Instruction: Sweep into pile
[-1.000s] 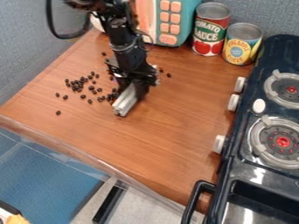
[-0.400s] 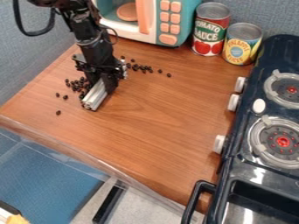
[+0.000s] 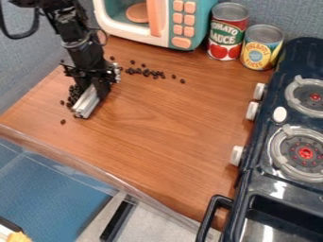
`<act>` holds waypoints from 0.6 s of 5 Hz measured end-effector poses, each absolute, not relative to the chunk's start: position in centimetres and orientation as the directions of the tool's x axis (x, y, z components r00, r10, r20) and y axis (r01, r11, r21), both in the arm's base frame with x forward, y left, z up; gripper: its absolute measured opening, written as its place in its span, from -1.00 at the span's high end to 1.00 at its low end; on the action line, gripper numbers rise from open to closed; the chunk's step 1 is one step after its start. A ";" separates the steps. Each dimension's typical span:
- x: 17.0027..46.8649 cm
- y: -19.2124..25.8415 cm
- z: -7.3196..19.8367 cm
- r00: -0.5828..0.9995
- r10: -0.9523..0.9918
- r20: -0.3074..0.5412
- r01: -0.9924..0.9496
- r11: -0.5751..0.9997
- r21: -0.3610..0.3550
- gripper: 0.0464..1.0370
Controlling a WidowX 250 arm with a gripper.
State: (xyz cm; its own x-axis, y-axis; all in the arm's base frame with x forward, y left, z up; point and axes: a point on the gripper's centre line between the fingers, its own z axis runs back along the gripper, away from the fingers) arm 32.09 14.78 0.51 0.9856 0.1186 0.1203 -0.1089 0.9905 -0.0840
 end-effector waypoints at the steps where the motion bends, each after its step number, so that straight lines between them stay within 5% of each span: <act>1: 31.8 15.3 0.6 0.984 0.133 0.121 -0.122 0.988 -0.090 0.31; 3: 31.5 13.8 1.2 0.981 0.146 0.129 -0.124 0.979 -0.161 0.31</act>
